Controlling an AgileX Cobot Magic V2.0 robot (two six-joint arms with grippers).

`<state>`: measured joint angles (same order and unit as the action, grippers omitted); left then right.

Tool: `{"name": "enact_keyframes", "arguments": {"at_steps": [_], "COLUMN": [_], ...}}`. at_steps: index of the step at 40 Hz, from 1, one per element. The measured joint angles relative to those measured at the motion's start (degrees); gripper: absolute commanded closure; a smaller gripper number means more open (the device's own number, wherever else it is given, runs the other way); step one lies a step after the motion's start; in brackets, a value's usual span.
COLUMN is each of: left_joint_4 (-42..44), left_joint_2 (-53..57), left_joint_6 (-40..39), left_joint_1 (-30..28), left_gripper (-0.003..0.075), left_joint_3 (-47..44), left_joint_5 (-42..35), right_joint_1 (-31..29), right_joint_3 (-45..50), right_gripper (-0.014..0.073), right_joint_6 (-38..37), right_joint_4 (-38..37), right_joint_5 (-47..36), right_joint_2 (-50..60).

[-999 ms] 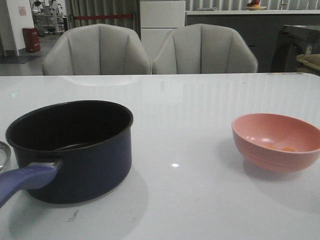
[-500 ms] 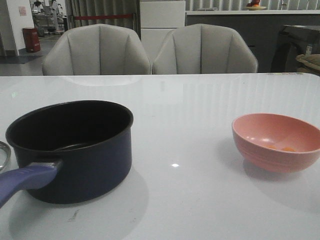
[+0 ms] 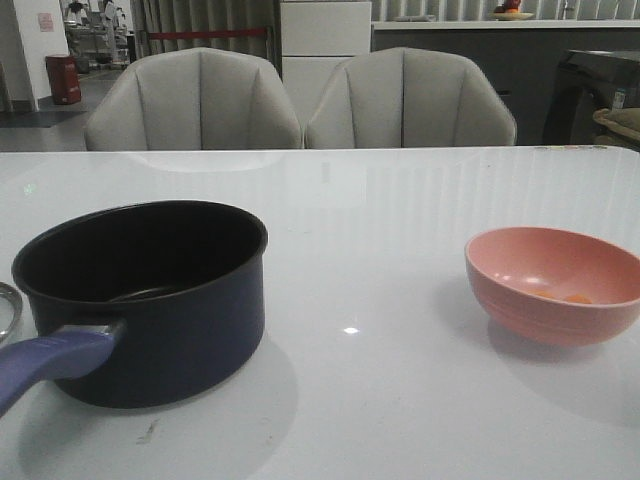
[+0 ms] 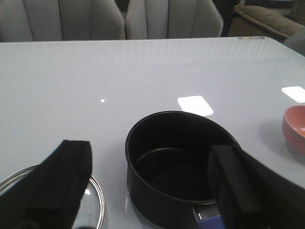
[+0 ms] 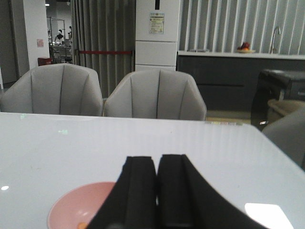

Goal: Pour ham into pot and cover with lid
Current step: 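Set the glass lid down on the table beside the saucepan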

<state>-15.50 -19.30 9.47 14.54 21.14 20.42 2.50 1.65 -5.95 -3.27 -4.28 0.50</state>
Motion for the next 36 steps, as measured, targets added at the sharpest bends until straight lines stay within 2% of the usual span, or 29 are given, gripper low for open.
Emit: {"name": "enact_keyframes", "arguments": {"at_steps": [5, 14, 27, 30, 36], "left_joint_4": [2.0, 2.5, 2.6, 2.6, 2.6], "left_joint_2": [5.7, 7.9, 8.1, 8.1, 8.1], "left_joint_6": [0.0, 0.0, 0.0, 0.0, 0.0], "left_joint_1": [0.8, 1.9, 1.9, 1.9, 1.9], "left_gripper": [0.0164, 0.0164, 0.0164, 0.0164, 0.0164], "left_joint_3": [-1.9, -3.8, -3.8, -3.8, -3.8], "left_joint_5": [0.8, -1.0, -1.6, -1.8, -2.0], "right_joint_1": [0.0, 0.0, 0.0, 0.0, 0.0], "right_joint_3": [-3.3, -14.1, -16.3, -16.9, -21.3], "right_gripper": [0.0445, 0.0445, 0.0438, 0.0393, 0.0169], "right_joint_6": [-2.8, -3.4, -3.6, -3.6, -3.7], "right_joint_4": [1.7, 4.5, 4.9, 4.9, 5.1], "right_joint_5": [7.1, 18.9, 19.3, 19.3, 21.7], "right_joint_2": [-1.9, -17.7, -30.8, -33.0, -39.0]}}
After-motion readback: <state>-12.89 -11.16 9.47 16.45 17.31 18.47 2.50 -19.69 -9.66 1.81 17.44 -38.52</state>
